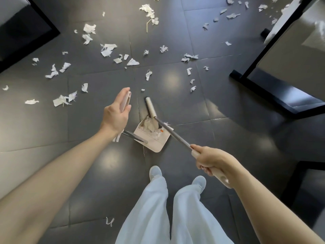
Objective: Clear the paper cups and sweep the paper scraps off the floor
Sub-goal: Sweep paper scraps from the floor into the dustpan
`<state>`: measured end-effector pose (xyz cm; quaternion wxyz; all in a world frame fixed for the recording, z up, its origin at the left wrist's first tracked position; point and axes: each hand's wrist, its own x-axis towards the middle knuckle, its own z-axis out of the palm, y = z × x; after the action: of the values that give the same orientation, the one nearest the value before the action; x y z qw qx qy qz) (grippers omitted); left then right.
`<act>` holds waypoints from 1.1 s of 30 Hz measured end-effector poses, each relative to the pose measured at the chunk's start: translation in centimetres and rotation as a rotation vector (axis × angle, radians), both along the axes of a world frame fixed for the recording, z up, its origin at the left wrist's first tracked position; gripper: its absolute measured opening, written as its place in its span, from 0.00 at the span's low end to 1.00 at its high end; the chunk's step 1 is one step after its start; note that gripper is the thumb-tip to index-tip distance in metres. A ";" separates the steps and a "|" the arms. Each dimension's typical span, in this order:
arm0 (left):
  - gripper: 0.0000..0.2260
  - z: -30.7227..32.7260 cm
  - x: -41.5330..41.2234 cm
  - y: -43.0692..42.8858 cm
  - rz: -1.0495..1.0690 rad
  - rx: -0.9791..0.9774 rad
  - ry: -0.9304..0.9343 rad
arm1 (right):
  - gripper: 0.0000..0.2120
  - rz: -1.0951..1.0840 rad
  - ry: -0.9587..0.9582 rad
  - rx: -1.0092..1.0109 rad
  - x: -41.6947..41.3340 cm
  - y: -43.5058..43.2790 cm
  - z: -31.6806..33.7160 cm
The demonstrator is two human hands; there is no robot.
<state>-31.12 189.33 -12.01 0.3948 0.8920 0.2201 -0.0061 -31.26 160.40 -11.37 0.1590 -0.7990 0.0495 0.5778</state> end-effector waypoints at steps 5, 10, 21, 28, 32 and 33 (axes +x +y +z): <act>0.24 0.1 0.2 1.0 -0.037 -0.035 0.008 | 0.39 0.083 -0.025 -0.010 -0.2 -0.3 2.8; 0.24 0.4 -0.1 2.3 -0.024 -0.045 0.010 | 0.41 0.043 -0.095 -0.047 0.4 -0.5 4.0; 0.24 2.4 2.4 0.8 -0.072 -0.073 -0.096 | 0.38 -0.291 -0.191 0.005 3.5 -3.1 4.7; 0.24 3.4 8.0 -2.0 -0.077 -0.056 -0.146 | 0.36 -0.476 -0.286 0.014 8.7 -5.3 2.5; 0.25 2.4 12.9 -4.2 -0.114 -0.081 -0.131 | 0.35 -0.550 -0.341 0.030 14.0 -7.6 0.8; 0.25 2.2 14.4 -4.9 -0.121 -0.083 -0.120 | 0.34 -0.550 -0.351 0.030 15.7 -8.3 0.5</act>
<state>-16.77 184.47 -9.85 0.4428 0.8853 0.1412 0.0142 -15.56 152.11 -10.91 0.3270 -0.8406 0.2271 0.3672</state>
